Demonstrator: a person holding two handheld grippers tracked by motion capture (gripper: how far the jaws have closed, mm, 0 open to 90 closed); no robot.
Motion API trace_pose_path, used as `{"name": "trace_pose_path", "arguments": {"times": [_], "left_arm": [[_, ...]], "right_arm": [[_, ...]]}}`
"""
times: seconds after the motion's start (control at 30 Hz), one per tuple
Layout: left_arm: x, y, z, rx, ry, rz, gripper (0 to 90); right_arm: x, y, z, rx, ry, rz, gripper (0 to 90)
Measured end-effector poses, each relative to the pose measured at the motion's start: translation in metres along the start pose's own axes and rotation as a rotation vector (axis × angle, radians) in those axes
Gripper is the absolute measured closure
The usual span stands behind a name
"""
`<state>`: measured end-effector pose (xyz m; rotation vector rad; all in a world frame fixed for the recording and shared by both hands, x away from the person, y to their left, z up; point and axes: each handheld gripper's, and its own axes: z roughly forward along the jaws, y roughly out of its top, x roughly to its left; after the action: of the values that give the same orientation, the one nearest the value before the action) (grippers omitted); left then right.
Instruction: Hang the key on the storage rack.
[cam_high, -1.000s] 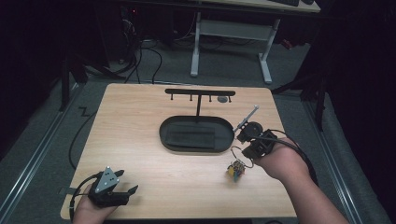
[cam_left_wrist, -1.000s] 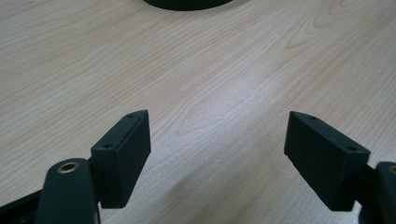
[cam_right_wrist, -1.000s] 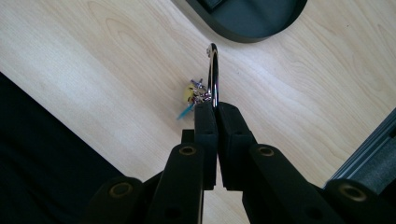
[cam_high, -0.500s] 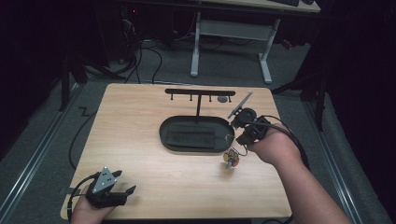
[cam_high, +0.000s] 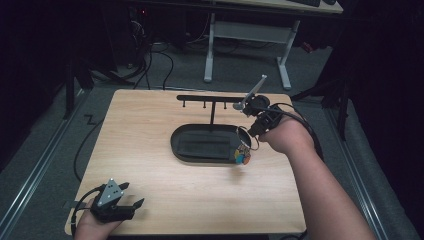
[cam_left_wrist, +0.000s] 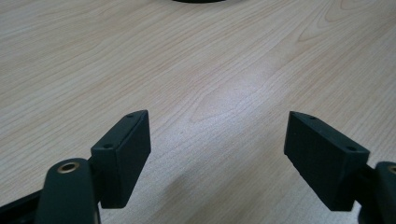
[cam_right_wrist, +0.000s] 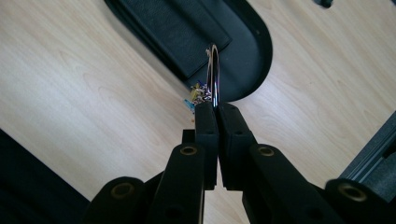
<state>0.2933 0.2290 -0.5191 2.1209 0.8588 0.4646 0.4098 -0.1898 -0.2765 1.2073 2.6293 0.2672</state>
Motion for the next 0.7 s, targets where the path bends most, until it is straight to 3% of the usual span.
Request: {"name": "trace_pose_path", "arguments": {"times": [0.37, 0.43, 0.6, 0.7], "left_arm": [[0.001, -0.001, 0.000, -0.008, -0.003, -0.010, 23.6], [0.001, -0.002, 0.000, -0.010, -0.001, -0.010, 23.6], [0.001, -0.004, -0.001, -0.006, -0.003, -0.014, 23.7], [0.001, -0.004, -0.001, -0.003, -0.001, -0.013, 23.7]], "right_arm": [[-0.018, 0.019, 0.006, 0.002, 0.012, 0.031, 88.1], [-0.021, 0.022, 0.008, 0.006, 0.011, 0.057, 88.1], [-0.030, 0.033, 0.017, 0.001, -0.004, 0.034, 88.1], [-0.036, 0.037, 0.023, 0.007, -0.015, 0.050, 88.0]]}}
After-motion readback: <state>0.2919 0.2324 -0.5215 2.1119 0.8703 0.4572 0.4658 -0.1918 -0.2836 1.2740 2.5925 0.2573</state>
